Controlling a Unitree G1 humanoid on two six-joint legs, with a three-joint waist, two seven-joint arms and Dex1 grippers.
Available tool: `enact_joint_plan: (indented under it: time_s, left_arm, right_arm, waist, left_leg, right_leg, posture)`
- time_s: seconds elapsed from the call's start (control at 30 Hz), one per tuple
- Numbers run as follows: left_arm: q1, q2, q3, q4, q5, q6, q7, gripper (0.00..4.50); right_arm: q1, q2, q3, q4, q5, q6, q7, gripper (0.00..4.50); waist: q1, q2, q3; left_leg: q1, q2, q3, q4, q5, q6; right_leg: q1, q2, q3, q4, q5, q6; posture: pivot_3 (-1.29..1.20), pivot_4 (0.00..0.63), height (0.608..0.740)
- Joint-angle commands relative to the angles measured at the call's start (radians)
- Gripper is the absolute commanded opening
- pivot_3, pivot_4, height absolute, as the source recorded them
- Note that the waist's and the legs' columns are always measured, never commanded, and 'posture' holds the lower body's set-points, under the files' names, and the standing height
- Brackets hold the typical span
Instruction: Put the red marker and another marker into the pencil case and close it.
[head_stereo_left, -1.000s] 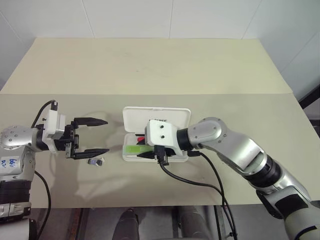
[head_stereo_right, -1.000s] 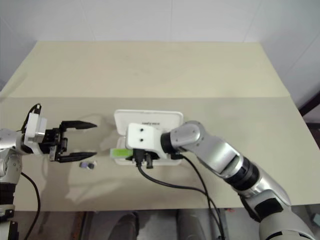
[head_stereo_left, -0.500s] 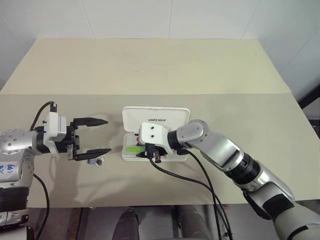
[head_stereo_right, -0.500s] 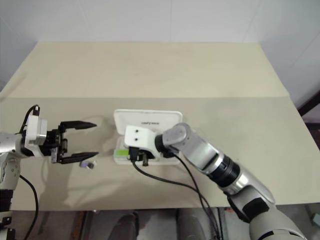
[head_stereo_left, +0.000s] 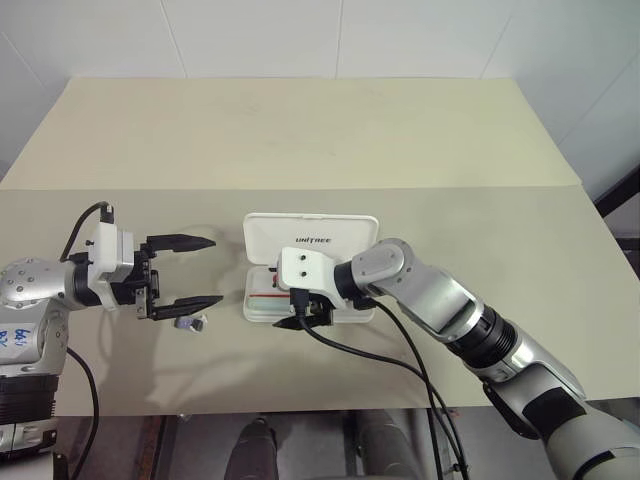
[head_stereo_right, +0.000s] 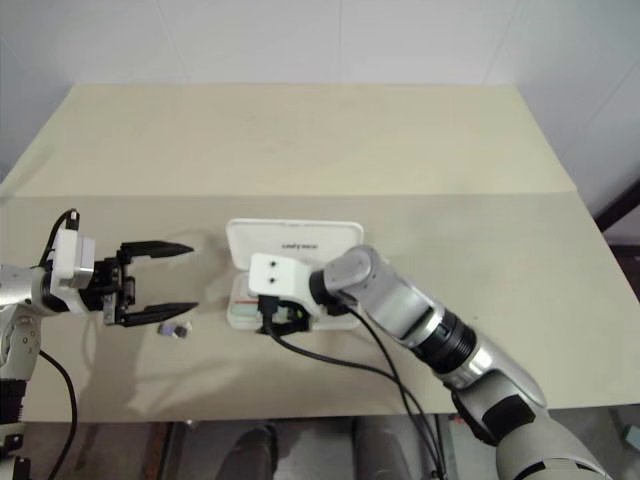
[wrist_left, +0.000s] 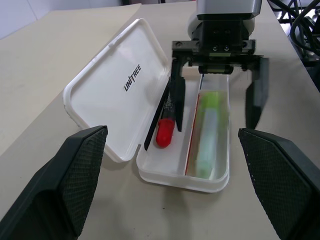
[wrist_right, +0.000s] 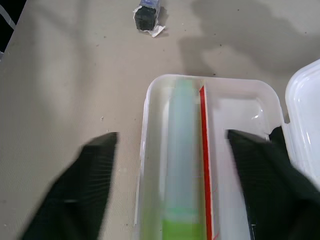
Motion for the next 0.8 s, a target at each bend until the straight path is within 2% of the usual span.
enact_joint_plan:
  time_s: [0.03,0.2,0.3,0.5,0.8]
  left_arm:
    - [-0.008,0.011,0.020,-0.020,0.001,-0.010,0.013,4.50]
    - [0.026,0.008,0.038,-0.056,0.001,-0.006,0.057,4.50]
    - [0.043,0.009,0.039,-0.068,0.002,-0.008,0.073,4.50]
    - [0.048,0.006,0.034,-0.086,0.001,-0.005,0.097,4.50]
    - [0.071,-0.006,0.030,-0.114,-0.001,-0.004,0.127,4.50]
  right_arm:
    - [-0.008,-0.002,-0.038,-0.027,-0.002,-0.006,0.009,4.45]
    - [0.027,-0.031,-0.099,-0.078,0.042,-0.014,0.032,4.45]
    - [0.030,-0.015,-0.116,-0.040,0.022,-0.019,-0.004,4.45]
    - [0.014,0.016,-0.109,0.063,-0.035,-0.066,-0.041,4.45]
    - [0.028,0.015,-0.116,0.078,-0.056,-0.095,-0.032,4.45]
  waist:
    - [0.000,0.000,0.000]
    - [0.001,0.000,0.000]
    - [0.000,0.000,0.000]
    - [0.000,-0.001,0.000]
    - [-0.001,-0.001,0.000]
  left_leg:
    - [0.000,0.000,0.000,0.000,0.000,0.000]
    - [0.000,0.000,0.000,0.000,0.000,0.000]
    - [0.000,0.000,0.000,0.000,0.000,0.000]
    - [0.000,0.000,0.001,0.003,0.000,0.000]
    - [0.000,0.000,0.001,0.003,0.000,0.000]
  right_leg:
    - [0.000,0.000,0.000,0.000,0.000,0.000]
    - [0.000,0.000,0.000,0.000,0.000,0.000]
    - [0.000,0.000,0.000,0.000,0.000,0.000]
    - [0.000,0.000,0.000,0.003,0.000,0.000]
    - [0.000,0.000,0.000,0.003,0.000,0.000]
  posture:
    - [0.00,0.150,0.740]
    - [0.00,0.150,0.740]
    - [0.00,0.150,0.740]
    - [0.00,0.150,0.740]
    - [0.00,0.150,0.740]
